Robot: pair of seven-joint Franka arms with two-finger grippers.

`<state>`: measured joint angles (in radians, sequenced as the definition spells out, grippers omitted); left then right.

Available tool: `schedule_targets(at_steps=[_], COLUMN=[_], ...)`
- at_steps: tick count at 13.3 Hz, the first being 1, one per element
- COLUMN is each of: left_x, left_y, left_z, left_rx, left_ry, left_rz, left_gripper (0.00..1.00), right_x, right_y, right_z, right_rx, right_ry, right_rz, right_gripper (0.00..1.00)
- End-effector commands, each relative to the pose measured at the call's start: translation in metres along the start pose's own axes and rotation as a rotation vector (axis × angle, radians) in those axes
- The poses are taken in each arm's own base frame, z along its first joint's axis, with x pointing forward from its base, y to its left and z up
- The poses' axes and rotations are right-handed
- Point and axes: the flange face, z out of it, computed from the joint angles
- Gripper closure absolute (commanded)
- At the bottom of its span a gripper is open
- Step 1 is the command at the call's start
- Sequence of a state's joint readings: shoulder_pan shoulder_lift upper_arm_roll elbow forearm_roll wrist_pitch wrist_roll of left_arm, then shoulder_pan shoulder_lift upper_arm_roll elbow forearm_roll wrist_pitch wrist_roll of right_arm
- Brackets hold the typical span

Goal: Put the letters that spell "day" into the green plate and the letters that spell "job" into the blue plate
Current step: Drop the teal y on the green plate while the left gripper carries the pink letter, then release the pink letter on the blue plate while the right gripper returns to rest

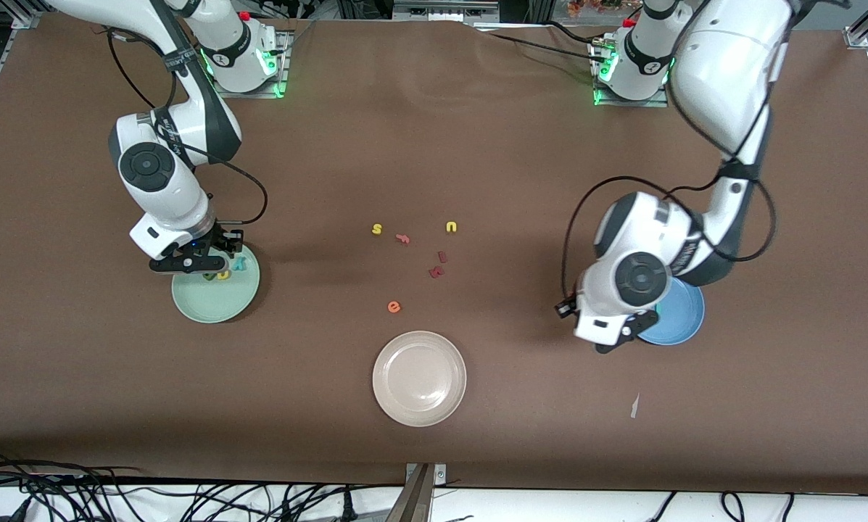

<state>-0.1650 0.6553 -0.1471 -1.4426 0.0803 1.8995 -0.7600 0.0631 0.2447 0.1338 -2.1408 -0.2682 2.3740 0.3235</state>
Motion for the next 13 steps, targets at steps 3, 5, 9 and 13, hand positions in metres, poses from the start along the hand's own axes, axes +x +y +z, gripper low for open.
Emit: schedule_targets(at_steps=[3,5,9,13], left_x=[0.043,0.048,0.062,0.065], left_y=[-0.121,-0.132,-0.145,-0.149], left_z=[-0.003,0.021,0.036,0.026], left_rx=[0.003,0.033,0.010,0.012], left_ry=[-0.001,0.053,0.046,0.038], left_rz=[0.272,0.311,0.266,0.258], left_gripper=[0.83,0.81,0.00,0.00], right_x=[0.018,0.034,0.047,0.024], right_y=[0.005,0.009,0.028,0.115], right_z=[-0.044,-0.084,-0.197,-0.278], right_rx=[0.078,0.102,0.144,0.200], right_ry=[0.000,-0.036,-0.130,-0.163], right_rz=[0.080,0.118,0.152,0.144], right_gripper=[0.00,0.00,0.00,0.00])
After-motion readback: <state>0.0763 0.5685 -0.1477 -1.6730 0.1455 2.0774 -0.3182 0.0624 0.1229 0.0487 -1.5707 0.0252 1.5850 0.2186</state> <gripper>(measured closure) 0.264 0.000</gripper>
